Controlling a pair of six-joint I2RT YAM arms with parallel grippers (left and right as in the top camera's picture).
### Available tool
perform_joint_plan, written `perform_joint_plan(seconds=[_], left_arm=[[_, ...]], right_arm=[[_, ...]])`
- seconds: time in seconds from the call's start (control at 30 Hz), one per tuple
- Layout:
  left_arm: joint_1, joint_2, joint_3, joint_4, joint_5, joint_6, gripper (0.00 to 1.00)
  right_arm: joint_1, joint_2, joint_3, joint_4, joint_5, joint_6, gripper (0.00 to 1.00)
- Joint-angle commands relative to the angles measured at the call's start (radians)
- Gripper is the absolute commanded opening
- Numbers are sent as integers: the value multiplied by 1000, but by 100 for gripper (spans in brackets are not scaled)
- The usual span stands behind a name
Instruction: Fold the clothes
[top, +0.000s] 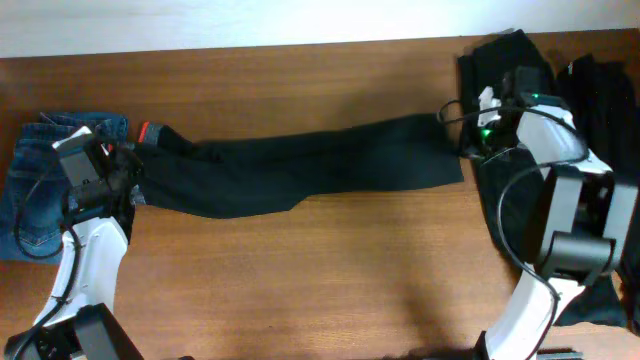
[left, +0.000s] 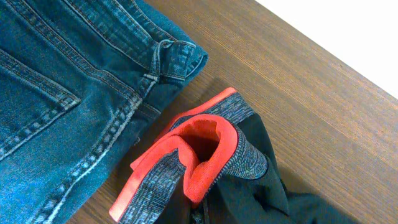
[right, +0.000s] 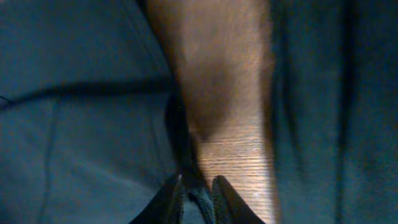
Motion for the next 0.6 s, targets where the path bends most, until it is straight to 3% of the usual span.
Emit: perform_joint_plan(seconds=[0.0, 0.13, 0.27, 0.57], left_arm=[[-2, 9, 3, -1, -10, 5, 1], [-2, 9, 3, -1, -10, 5, 1], [-2, 9, 3, -3, -10, 5, 1], [-2, 9, 3, -33, -10, 5, 1]], right_arm=[[26, 35, 16, -12, -26, -24, 21], [33, 37, 16, -14, -29, -24, 22], [23, 34, 34, -23, -28, -24, 37], [12, 33, 163, -127, -29, -25, 38]])
